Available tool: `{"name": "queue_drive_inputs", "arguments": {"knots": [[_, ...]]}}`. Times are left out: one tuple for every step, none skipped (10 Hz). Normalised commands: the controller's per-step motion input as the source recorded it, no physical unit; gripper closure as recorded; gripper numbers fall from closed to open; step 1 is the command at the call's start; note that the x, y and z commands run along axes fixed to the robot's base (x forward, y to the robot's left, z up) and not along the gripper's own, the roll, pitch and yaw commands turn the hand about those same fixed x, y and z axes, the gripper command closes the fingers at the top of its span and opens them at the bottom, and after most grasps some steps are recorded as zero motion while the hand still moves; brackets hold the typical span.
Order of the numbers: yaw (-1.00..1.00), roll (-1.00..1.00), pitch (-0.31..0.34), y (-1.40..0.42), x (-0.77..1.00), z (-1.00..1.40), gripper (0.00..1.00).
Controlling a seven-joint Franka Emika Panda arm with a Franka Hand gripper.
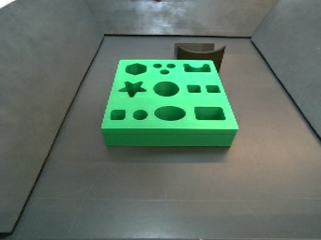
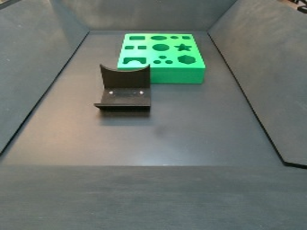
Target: Insert the star object.
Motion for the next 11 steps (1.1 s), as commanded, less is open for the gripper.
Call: {"name": "queue_drive_inputs", "arguments": {"knots": [[-0.43,0.09,-0.023,0.54,-0.22,-0.95,1.00],[-0.38,0.12,-0.007,0.57,-0.11,-0.96,1.00],[-0.40,0.12,0.000,0.56,-0.11,-0.98,1.00],[-0.40,0.07,0.000,0.55,-0.11,-1.00,1.00],[-0.34,0.04,-0.049,0.41,-0.03,-1.00,1.00],[-0.04,0.01,-0.146,0.03,0.07,-0.90,1.00],[-0.05,0.00,-0.199,0.00,0.00,-0.87,1.00],[-0.15,0.05,-0.159,-0.07,-0.06,-0.95,1.00],[-0.27,0.00,-0.210,-0.05,-0.25,-0.82,1.00],[-0.23,0.00,-0.176,0.00,-0.31,-0.91,1.00],[-0.14,0.03,-0.156,0.00,-0.35,-0.82,1.00]]}}
